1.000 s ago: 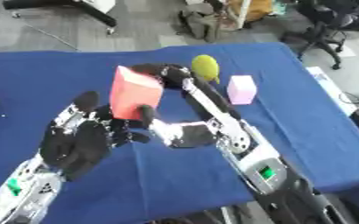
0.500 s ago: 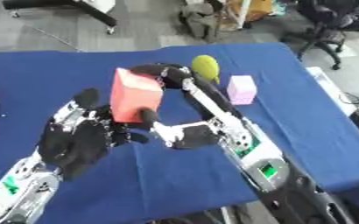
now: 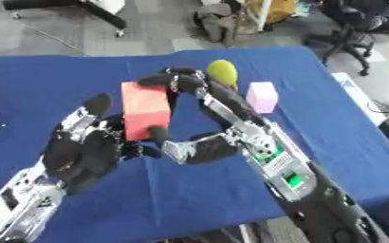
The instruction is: Pick up the objects with one hand, pass them to the other hand, and then place them into the box on the other side of the table.
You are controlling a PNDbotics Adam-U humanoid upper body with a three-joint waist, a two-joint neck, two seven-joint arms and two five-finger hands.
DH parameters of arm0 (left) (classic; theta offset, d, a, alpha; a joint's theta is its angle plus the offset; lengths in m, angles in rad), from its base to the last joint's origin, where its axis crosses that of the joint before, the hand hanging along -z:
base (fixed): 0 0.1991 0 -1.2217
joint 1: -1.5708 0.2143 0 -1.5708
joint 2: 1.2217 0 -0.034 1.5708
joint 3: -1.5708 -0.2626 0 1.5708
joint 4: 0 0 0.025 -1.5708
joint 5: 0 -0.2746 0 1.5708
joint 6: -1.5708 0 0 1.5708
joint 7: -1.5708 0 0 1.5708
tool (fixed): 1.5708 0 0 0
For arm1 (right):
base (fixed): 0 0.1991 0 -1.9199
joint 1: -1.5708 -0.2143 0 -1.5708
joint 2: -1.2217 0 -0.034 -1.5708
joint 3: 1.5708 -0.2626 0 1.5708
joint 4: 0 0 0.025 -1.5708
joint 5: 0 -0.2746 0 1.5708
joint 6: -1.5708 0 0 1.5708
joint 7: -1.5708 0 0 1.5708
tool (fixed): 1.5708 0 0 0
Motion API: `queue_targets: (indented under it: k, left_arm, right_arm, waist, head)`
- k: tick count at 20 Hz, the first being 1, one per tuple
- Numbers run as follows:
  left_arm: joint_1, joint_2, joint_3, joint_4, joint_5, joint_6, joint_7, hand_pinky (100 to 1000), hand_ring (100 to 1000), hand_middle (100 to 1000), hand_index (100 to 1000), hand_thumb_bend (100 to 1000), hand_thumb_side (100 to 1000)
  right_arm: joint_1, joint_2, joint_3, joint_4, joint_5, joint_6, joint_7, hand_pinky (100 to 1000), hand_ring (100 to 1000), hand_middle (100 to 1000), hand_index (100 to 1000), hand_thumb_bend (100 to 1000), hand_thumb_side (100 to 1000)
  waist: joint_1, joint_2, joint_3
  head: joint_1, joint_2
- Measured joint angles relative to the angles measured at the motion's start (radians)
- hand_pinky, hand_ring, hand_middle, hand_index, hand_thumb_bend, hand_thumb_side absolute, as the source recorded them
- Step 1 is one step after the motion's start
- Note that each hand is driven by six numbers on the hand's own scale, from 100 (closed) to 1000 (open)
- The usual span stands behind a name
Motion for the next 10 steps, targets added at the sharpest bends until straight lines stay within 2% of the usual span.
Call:
queue_targets:
  k: [6,10]
  left_arm:
    - [-0.009,0.004,-0.006,-0.008,-0.005,0.019,-0.014,784,793,719,827,381,882]
    - [-0.014,0.004,-0.007,-0.009,-0.008,0.029,-0.014,776,779,698,824,372,874]
  right_arm:
    - [-0.014,-0.010,0.000,-0.005,0.059,0.002,-0.001,389,415,252,582,100,185]
    - [-0.017,-0.012,0.001,-0.009,0.096,0.009,-0.006,381,412,253,580,100,180]
  waist:
    - [0.000,0.000,0.000]
    - [0.000,0.000,0.000]
  head:
    - [0.000,0.000]
    - [0.000,0.000]
